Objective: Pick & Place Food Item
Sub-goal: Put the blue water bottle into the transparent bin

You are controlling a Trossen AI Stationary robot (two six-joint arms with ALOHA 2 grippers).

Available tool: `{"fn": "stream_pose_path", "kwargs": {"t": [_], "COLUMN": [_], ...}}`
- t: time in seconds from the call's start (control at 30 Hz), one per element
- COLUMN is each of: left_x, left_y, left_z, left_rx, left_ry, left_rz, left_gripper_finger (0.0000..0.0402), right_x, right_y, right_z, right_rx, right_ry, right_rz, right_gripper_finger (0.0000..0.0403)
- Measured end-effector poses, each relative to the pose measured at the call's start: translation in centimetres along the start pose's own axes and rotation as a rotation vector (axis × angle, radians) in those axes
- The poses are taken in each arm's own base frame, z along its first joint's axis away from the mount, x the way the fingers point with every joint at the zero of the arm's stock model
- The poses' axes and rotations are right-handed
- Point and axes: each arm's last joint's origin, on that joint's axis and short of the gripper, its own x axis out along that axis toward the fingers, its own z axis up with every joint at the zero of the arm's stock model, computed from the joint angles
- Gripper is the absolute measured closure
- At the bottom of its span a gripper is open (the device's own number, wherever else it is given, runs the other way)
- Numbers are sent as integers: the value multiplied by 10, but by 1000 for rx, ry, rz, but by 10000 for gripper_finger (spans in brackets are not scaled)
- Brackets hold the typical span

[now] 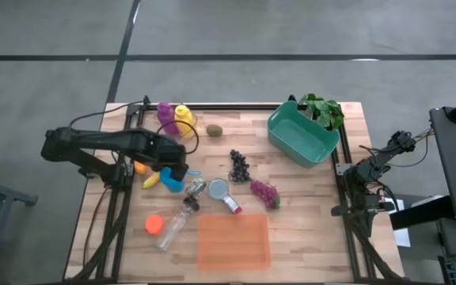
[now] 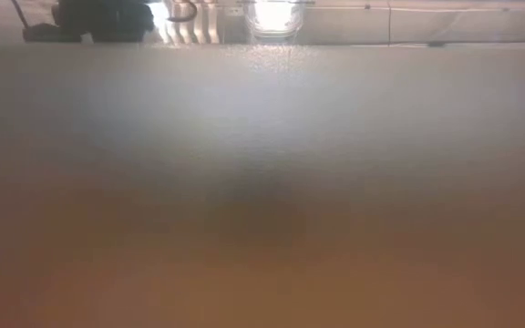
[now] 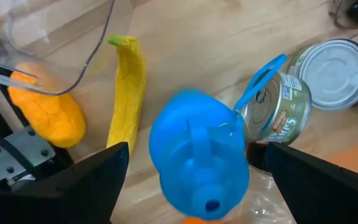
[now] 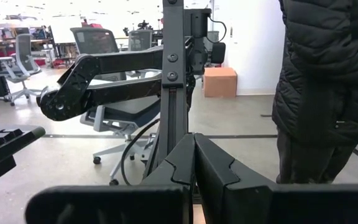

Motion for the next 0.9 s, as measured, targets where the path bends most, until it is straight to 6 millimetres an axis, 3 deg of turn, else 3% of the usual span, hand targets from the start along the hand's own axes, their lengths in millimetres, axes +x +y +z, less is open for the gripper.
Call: {"fn": "stream_pose_path", "kwargs": {"t": [0.3, 0.9], "left_x": [12, 14], "left_y": [-1, 0], "left_z": [-3, -4], "left_rx": [-15, -14], "left_ry": [45, 56], "left_rz": [-10, -1], "left_gripper_finger": [23, 132], "right_x": [0, 0], "right_y": [0, 0], "right_z": [0, 0], "right_rx": [0, -1], "right_ry": [0, 0], "right_rz": [0, 0], "right_gripper_finger": [395, 395]}}
